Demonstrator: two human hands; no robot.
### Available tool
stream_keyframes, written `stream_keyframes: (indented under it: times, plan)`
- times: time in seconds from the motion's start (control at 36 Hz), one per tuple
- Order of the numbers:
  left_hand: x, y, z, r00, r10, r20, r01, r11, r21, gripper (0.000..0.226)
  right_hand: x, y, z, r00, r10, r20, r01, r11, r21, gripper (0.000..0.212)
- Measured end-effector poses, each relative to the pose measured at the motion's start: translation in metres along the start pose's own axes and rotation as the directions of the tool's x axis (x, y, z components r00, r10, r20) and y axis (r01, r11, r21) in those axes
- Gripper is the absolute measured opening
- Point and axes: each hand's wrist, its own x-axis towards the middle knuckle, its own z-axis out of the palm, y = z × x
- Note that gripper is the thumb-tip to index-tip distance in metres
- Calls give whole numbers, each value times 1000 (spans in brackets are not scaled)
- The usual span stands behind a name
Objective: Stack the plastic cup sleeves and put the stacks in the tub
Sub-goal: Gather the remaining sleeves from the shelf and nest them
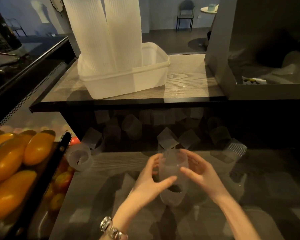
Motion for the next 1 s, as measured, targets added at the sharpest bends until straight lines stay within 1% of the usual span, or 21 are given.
stream_keyframes:
  times: [0.08, 0.22, 0.42, 0.56, 0.69, 0.81, 0.94, 1.0]
  plan:
    - [-15, -10, 6, 1000, 2, 26, -2, 1000, 17, 73, -14, 13, 0, 998, 59, 3, -59, 998, 31, 58]
    - [-28, -25, 15, 999, 33, 36, -34, 999, 30, 71, -31, 33, 0, 995, 100, 5, -100, 995, 21, 66]
    - [-28, -33, 19, 998, 53, 28, -53, 999, 13, 69, -34, 41, 2, 997, 77, -15, -77, 997, 30, 64]
    - [-27, -33, 20, 998, 53, 18, -53, 998, 28, 70, -34, 40, -2, 996, 86, 1, -86, 995, -60, 67]
    - [-27, -37, 20, 998, 49, 40, -50, 998, 28, 72, -37, 37, -1, 996, 90, 5, -89, 989, -119, 68]
    - [-26, -34, 19, 995, 87, 38, -91, 992, 93, 72, -37, 37, 0, 996, 91, -15, -92, 989, -114, 66]
    - [-21, -18, 20, 989, 148, 11, -148, 980, 136, 81, -35, 35, 2, 996, 89, 2, -88, 986, -140, 65]
    - [-16, -8, 25, 982, 187, 16, -187, 970, 153, 75, -36, 36, -1, 996, 93, -12, -93, 989, -116, 68]
